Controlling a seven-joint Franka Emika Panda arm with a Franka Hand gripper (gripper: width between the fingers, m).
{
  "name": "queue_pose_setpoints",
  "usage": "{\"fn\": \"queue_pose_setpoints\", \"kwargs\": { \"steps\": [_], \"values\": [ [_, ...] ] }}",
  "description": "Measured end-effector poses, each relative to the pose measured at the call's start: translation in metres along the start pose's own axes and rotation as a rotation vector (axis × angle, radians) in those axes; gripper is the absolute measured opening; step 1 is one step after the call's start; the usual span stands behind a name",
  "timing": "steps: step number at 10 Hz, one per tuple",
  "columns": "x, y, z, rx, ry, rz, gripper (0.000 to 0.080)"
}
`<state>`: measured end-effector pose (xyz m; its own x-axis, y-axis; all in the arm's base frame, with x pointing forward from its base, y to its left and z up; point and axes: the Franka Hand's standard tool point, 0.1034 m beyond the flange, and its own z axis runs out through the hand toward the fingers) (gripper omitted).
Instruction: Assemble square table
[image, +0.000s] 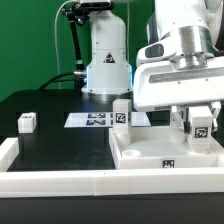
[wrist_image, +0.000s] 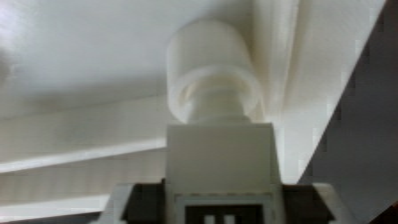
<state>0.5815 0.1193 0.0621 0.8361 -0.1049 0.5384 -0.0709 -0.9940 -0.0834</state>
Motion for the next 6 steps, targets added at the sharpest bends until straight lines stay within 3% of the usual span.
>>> {"fn": "queue_pose_setpoints", "kwargs": {
  "steps": [2, 6],
  "values": [
    [-0.0018, -0.0004, -0.001, -0.012, 0.001, 0.03, 0.0288],
    [-0.001, 0.0001, -0.0006, -0.011, -0.02, 0.034, 0.0288]
  ]
}}
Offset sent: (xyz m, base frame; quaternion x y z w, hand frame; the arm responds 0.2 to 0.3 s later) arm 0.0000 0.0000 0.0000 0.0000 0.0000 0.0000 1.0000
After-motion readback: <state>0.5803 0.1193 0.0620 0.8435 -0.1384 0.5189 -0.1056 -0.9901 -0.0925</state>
